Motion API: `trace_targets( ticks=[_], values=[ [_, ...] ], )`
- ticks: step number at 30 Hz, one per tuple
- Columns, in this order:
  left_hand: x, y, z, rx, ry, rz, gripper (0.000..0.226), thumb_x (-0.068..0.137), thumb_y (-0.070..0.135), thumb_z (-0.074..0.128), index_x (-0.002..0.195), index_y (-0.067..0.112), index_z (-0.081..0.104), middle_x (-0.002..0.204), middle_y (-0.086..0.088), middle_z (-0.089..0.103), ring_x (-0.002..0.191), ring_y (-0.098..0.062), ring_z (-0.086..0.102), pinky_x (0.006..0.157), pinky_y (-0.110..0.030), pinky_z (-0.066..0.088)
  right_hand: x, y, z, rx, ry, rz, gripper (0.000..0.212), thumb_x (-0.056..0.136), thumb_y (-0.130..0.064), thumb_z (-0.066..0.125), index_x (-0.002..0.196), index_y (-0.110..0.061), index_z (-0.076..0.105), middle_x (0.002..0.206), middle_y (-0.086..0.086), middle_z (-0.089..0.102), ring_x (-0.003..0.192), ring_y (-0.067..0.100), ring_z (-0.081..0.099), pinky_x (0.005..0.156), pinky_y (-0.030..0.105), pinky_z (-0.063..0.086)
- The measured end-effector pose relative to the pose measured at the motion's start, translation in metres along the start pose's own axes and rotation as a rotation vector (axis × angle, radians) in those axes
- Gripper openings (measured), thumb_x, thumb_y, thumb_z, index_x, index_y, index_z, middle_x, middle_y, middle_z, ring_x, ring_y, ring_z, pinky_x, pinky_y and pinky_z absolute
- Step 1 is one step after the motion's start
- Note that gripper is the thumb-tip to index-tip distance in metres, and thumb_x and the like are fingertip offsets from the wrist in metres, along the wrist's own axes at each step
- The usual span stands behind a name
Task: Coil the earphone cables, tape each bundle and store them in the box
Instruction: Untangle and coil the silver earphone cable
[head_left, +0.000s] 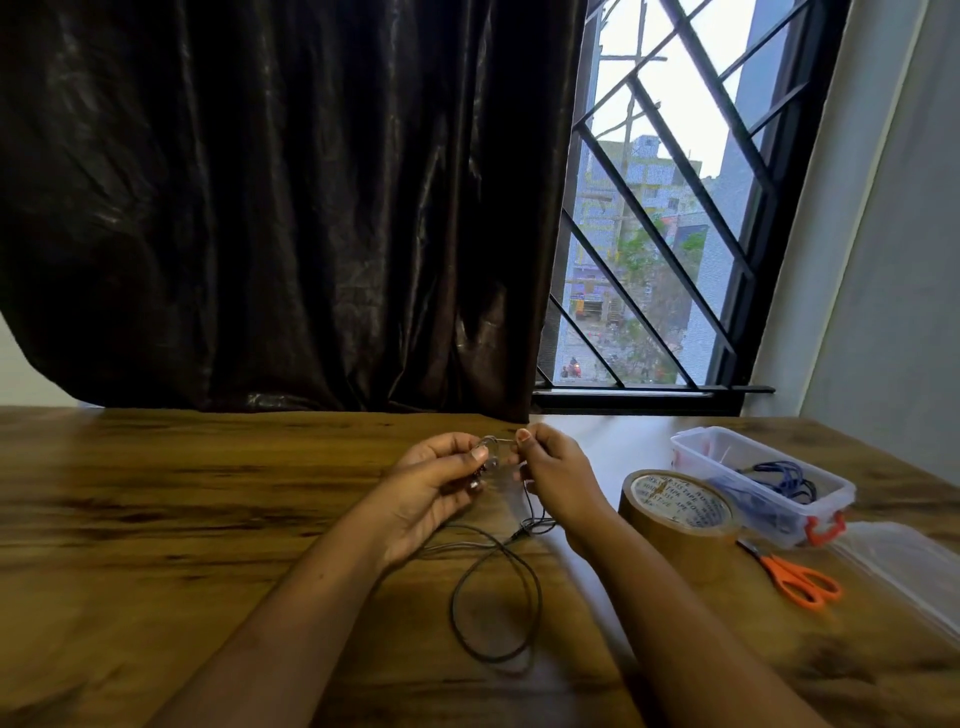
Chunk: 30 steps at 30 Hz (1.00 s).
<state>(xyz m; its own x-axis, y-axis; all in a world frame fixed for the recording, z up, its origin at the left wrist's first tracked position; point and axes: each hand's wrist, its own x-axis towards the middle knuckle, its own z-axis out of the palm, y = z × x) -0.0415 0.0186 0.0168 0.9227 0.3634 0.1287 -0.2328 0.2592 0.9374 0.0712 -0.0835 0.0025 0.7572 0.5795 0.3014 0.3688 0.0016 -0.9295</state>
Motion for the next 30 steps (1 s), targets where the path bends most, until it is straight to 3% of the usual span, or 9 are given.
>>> trace_targets(
  ticks=[4, 8, 13, 16, 19, 21, 24, 27, 30],
  values=[
    [0.005, -0.004, -0.005, 0.032, 0.121, 0.012, 0.007, 0.091, 0.001, 0.052, 0.091, 0.005, 0.057, 0.079, -0.007, 0.059, 0.068, -0.013, 0.056, 0.057, -0.018, 0.053, -0.001, -0.005, -0.001, 0.218, -0.026, 0.051, 0.024, 0.103, -0.019, 0.036, 0.087, -0.012, 0.052, 0.077, 0.003, 0.058, 0.068, 0.011, 0.057, 0.060, 0.020, 0.045],
    [0.010, -0.015, -0.009, 0.526, 0.249, 0.109, 0.000, 0.090, 0.008, 0.059, 0.090, 0.008, 0.059, 0.080, -0.010, 0.059, 0.066, -0.015, 0.058, 0.050, -0.021, 0.049, -0.006, -0.013, -0.001, 0.513, -0.100, 0.094, 0.025, 0.101, -0.021, 0.042, 0.087, -0.008, 0.057, 0.077, 0.005, 0.064, 0.071, 0.014, 0.064, 0.059, 0.022, 0.051],
    [0.014, -0.019, -0.008, 0.841, 0.489, 0.349, 0.016, 0.087, 0.013, 0.063, 0.077, 0.024, 0.056, 0.080, 0.001, 0.060, 0.062, -0.019, 0.060, 0.048, -0.028, 0.047, -0.013, -0.019, 0.000, 0.556, -0.307, 0.076, 0.023, 0.097, -0.014, 0.046, 0.081, -0.005, 0.061, 0.076, 0.006, 0.067, 0.076, 0.015, 0.067, 0.070, 0.027, 0.052],
    [0.012, -0.022, -0.007, 0.934, 0.518, 0.396, 0.013, 0.087, 0.016, 0.063, 0.078, 0.023, 0.056, 0.081, -0.001, 0.060, 0.072, -0.021, 0.060, 0.057, -0.037, 0.052, -0.014, -0.020, 0.001, 0.448, -0.351, 0.053, 0.029, 0.096, -0.020, 0.049, 0.072, -0.008, 0.060, 0.075, 0.006, 0.067, 0.075, 0.015, 0.064, 0.069, 0.024, 0.051],
    [0.009, -0.022, -0.005, 0.944, 0.516, 0.426, 0.011, 0.085, 0.017, 0.065, 0.082, 0.019, 0.055, 0.077, 0.004, 0.057, 0.069, -0.010, 0.056, 0.053, -0.019, 0.047, -0.009, -0.013, 0.000, 0.007, -0.184, -0.073, 0.043, 0.094, -0.037, 0.053, 0.056, -0.018, 0.058, 0.069, 0.011, 0.065, 0.065, 0.012, 0.058, 0.066, 0.022, 0.046],
    [0.005, -0.020, -0.004, 0.941, 0.503, 0.469, 0.017, 0.083, 0.014, 0.068, 0.084, 0.021, 0.053, 0.072, 0.009, 0.055, 0.062, -0.002, 0.053, 0.047, -0.010, 0.041, -0.005, -0.005, 0.001, -0.253, -0.081, -0.172, 0.025, 0.090, -0.035, 0.060, 0.073, -0.018, 0.067, 0.079, 0.007, 0.068, 0.069, 0.007, 0.059, 0.063, 0.012, 0.044],
    [0.002, -0.018, -0.001, 0.986, 0.489, 0.535, 0.016, 0.082, 0.012, 0.069, 0.080, 0.019, 0.055, 0.070, 0.009, 0.055, 0.057, -0.002, 0.051, 0.048, -0.012, 0.042, -0.001, 0.003, 0.001, -0.280, -0.038, -0.266, 0.014, 0.088, -0.020, 0.064, 0.100, -0.019, 0.071, 0.101, -0.004, 0.063, 0.094, 0.006, 0.058, 0.073, 0.004, 0.042],
    [0.004, -0.019, 0.000, 0.988, 0.479, 0.524, 0.012, 0.085, 0.014, 0.067, 0.081, 0.022, 0.060, 0.072, 0.010, 0.061, 0.065, 0.002, 0.058, 0.052, -0.012, 0.046, 0.001, 0.003, 0.001, -0.295, 0.027, -0.374, 0.018, 0.087, -0.011, 0.060, 0.095, -0.020, 0.074, 0.098, -0.008, 0.064, 0.100, 0.007, 0.057, 0.085, 0.015, 0.044],
    [0.005, -0.021, -0.003, 0.957, 0.427, 0.544, 0.015, 0.085, 0.008, 0.066, 0.088, 0.022, 0.062, 0.081, 0.009, 0.064, 0.076, 0.002, 0.061, 0.060, -0.008, 0.049, 0.002, 0.004, 0.001, -0.354, 0.033, -0.334, 0.018, 0.087, -0.034, 0.064, 0.087, -0.020, 0.075, 0.087, -0.008, 0.068, 0.088, 0.009, 0.061, 0.076, 0.026, 0.049]
  ],
)
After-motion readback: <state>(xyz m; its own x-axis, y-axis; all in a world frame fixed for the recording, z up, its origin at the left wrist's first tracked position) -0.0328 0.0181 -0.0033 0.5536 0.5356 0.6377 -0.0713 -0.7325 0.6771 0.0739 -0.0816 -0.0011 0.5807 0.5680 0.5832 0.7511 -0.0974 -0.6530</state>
